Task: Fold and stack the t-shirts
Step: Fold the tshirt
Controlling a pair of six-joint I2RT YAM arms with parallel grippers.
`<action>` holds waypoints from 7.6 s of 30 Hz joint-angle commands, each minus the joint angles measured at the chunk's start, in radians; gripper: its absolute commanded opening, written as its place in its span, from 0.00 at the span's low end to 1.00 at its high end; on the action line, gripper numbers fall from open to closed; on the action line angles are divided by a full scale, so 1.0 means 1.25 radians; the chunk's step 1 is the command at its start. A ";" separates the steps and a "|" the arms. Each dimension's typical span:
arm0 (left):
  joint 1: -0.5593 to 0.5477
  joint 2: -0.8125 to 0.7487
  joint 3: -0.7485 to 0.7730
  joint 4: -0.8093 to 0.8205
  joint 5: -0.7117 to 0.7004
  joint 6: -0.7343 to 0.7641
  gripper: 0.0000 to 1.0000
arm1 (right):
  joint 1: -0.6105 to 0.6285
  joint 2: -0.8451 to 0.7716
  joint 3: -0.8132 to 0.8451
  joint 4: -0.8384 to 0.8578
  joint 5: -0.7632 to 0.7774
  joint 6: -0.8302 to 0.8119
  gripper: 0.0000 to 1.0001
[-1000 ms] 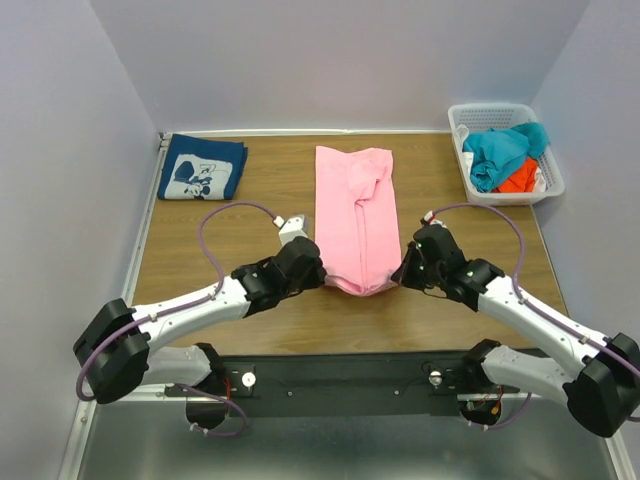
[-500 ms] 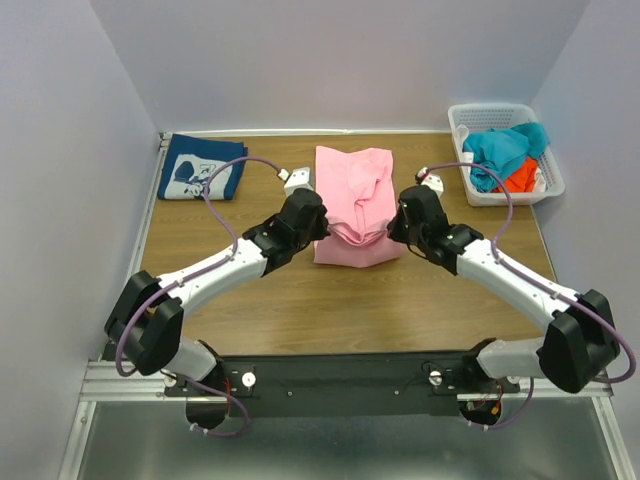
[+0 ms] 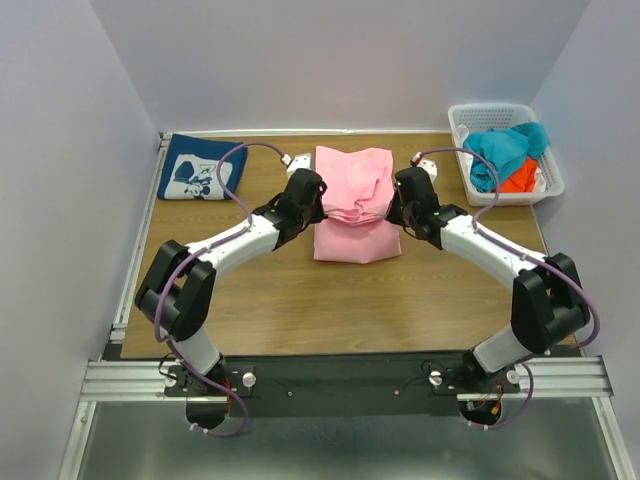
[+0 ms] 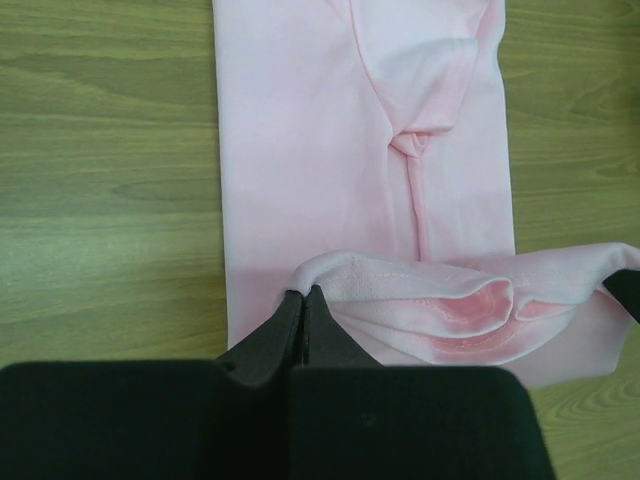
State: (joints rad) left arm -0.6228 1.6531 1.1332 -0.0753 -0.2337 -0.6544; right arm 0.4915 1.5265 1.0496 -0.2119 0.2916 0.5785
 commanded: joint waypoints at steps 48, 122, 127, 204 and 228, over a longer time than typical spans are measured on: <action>0.085 0.124 0.157 -0.013 0.099 0.087 0.90 | -0.089 0.150 0.157 0.032 -0.175 -0.095 1.00; -0.038 -0.045 -0.326 0.150 0.140 -0.085 0.57 | -0.089 -0.227 -0.409 0.049 -0.208 0.121 1.00; -0.038 -0.038 -0.349 0.162 0.149 -0.095 0.49 | -0.089 -0.237 -0.416 0.050 -0.205 0.129 1.00; -0.033 -0.606 -0.304 -0.102 -0.111 -0.101 0.00 | -0.075 -0.444 -0.321 -0.119 -0.784 0.123 0.01; 0.099 -0.243 -0.109 0.048 0.006 0.002 0.00 | -0.105 -0.247 -0.140 -0.108 -0.554 0.097 0.01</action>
State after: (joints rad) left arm -0.5301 1.3033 0.9520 -0.0753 -0.2501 -0.6899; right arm 0.3759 1.1877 0.8326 -0.3363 -0.4526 0.7238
